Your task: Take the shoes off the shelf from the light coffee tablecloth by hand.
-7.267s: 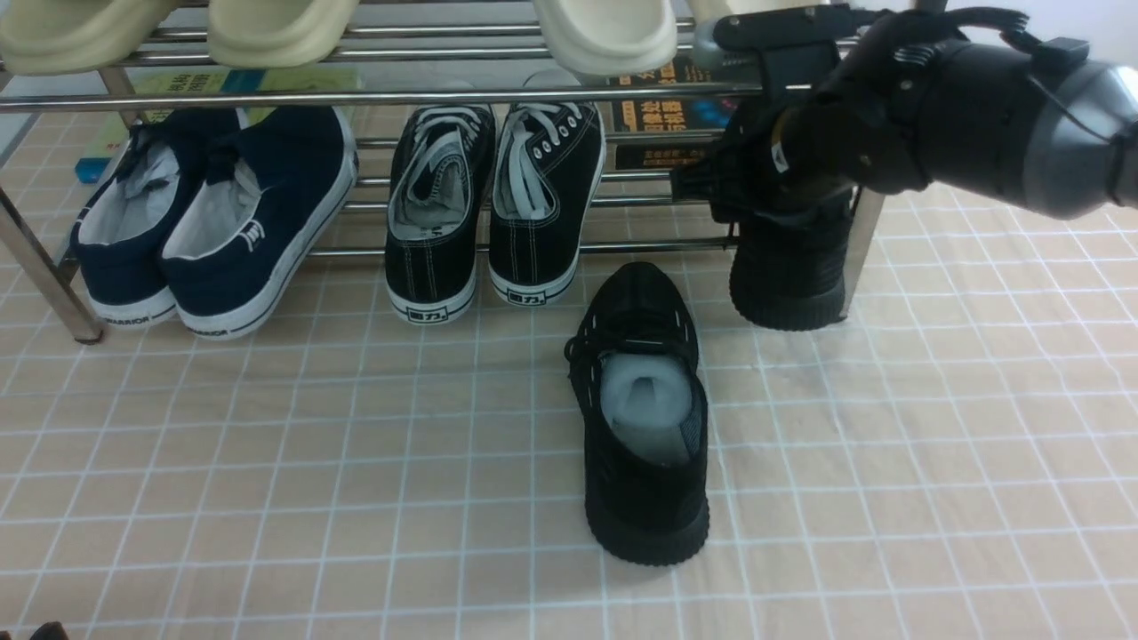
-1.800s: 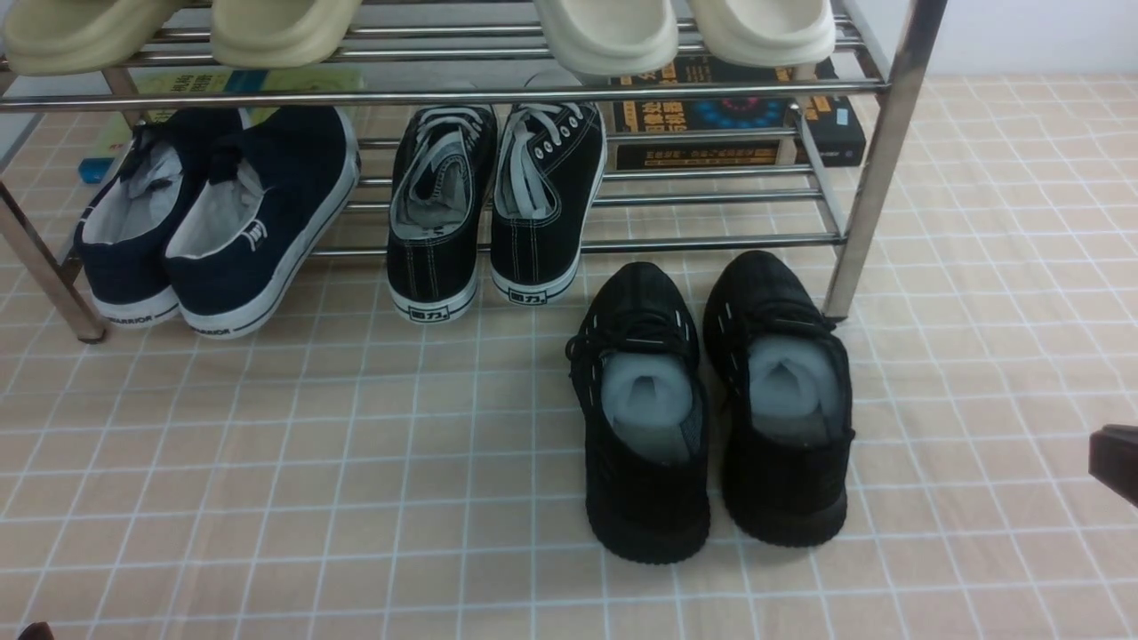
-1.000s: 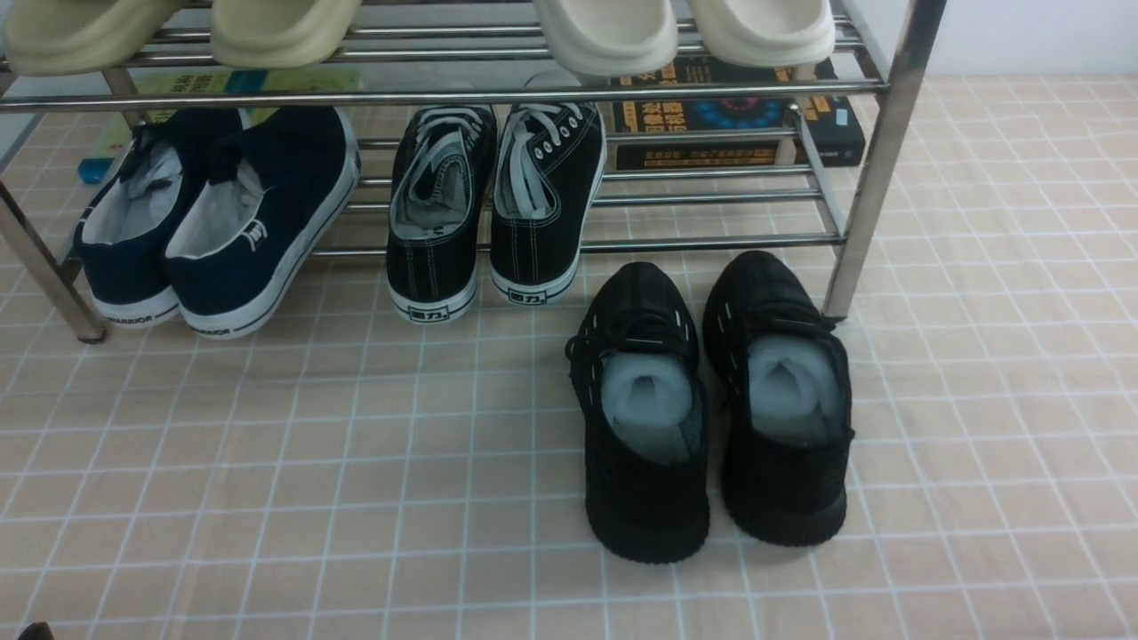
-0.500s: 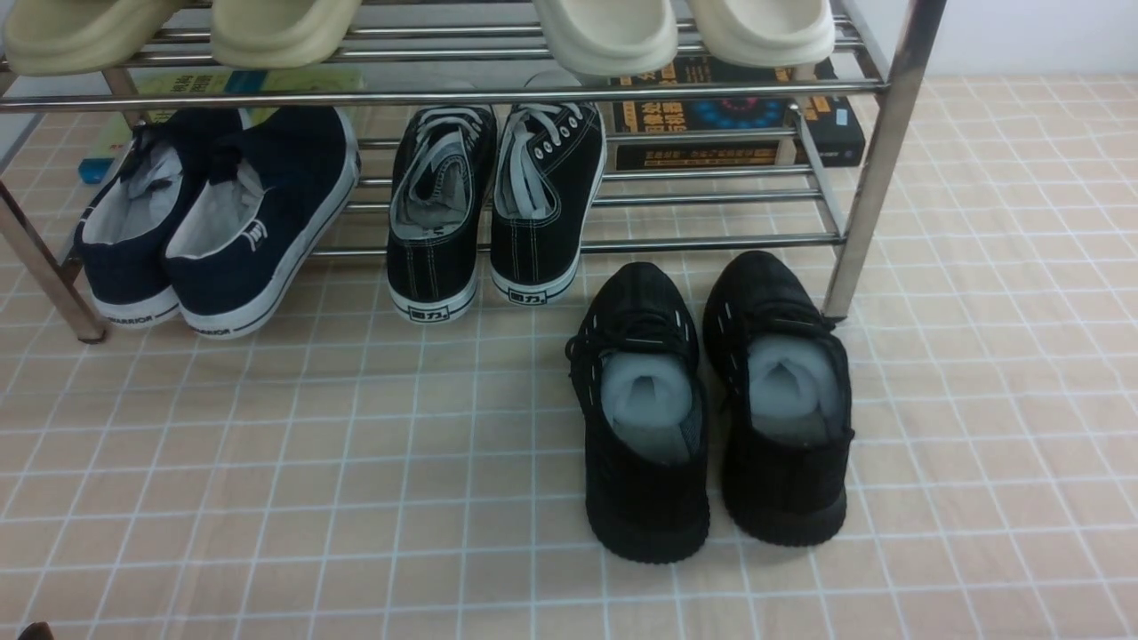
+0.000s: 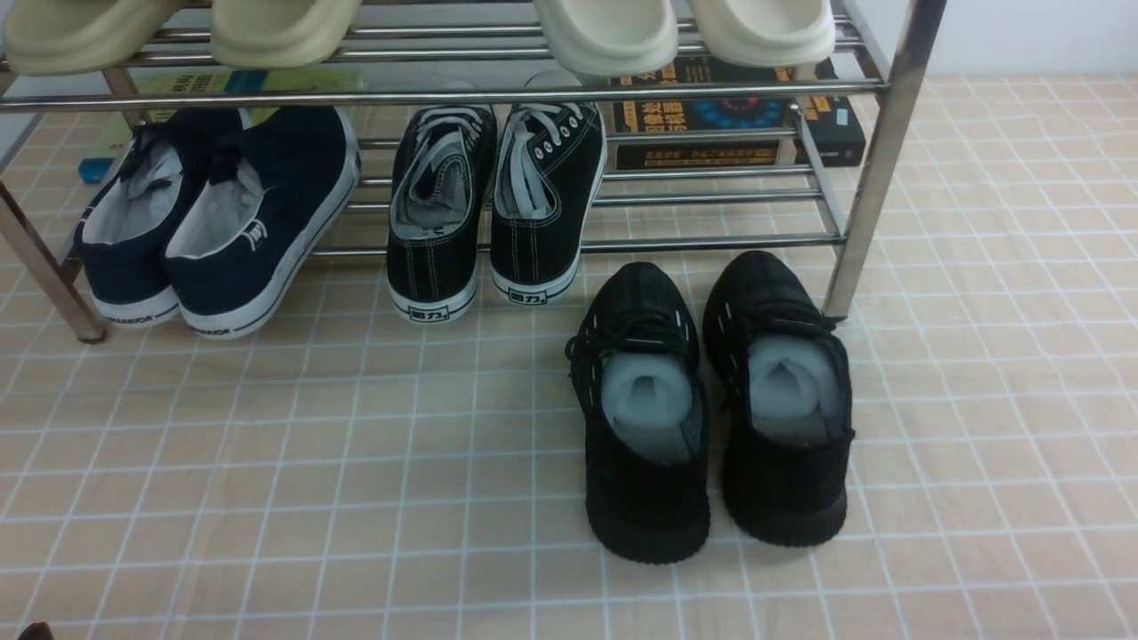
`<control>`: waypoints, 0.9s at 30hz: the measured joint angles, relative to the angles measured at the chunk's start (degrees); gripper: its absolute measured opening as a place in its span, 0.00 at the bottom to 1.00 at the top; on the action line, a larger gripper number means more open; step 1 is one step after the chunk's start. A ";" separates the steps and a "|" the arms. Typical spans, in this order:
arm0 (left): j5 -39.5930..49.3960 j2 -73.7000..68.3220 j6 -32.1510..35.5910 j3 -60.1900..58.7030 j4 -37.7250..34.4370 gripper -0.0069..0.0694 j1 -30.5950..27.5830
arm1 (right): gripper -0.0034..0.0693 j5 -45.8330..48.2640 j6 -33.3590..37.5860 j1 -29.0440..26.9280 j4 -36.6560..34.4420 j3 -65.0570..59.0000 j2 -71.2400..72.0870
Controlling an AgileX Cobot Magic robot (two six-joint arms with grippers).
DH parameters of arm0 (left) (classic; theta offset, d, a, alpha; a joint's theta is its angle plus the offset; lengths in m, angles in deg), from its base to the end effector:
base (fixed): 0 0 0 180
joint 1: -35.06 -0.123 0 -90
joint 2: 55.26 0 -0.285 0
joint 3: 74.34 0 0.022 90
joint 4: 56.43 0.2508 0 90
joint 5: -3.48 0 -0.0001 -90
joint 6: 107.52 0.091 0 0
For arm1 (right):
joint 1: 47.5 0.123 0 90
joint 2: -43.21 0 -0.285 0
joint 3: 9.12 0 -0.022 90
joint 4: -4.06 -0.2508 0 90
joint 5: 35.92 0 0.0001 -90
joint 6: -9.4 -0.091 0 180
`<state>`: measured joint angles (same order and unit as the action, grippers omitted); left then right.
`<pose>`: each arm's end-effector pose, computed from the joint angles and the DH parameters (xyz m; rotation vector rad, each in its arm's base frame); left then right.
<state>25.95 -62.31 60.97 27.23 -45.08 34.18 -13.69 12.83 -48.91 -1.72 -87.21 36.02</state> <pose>0.0518 0.0077 0.1722 -0.0826 1.8750 0.0692 0.0522 0.0022 0.1739 0.0283 1.8744 0.0419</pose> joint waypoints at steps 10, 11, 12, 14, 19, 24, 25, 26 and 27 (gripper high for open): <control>0.00 0.00 0.00 0.00 0.00 0.40 0.00 | 0.13 0.00 0.00 0.00 0.00 0.00 0.00; 0.00 0.00 0.00 0.00 0.00 0.40 0.00 | 0.13 0.00 0.00 0.00 0.00 0.00 0.00; 0.00 0.00 0.00 0.00 0.00 0.40 0.00 | 0.13 0.00 0.00 0.00 0.00 0.00 0.00; 0.00 0.00 0.00 0.00 0.00 0.40 0.00 | 0.14 0.00 0.00 0.00 0.00 0.00 0.00; 0.00 0.00 0.00 0.00 0.00 0.41 0.00 | 0.15 0.00 0.00 0.00 0.00 0.00 0.00; 0.00 0.00 0.00 0.00 0.00 0.41 0.00 | 0.16 0.00 0.00 0.00 0.00 0.00 0.00; 0.00 0.00 0.00 0.00 0.00 0.41 0.00 | 0.16 0.00 0.00 0.00 0.00 0.00 0.00; 0.00 0.00 0.00 0.00 0.00 0.41 0.00 | 0.16 0.00 0.00 0.00 0.00 0.00 0.00; 0.00 0.00 0.00 0.00 0.00 0.41 0.00 | 0.17 0.00 0.00 0.00 0.00 0.00 0.00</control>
<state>25.95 -62.31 60.97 27.23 -45.08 34.18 -13.69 12.83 -48.91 -1.72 -87.21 36.02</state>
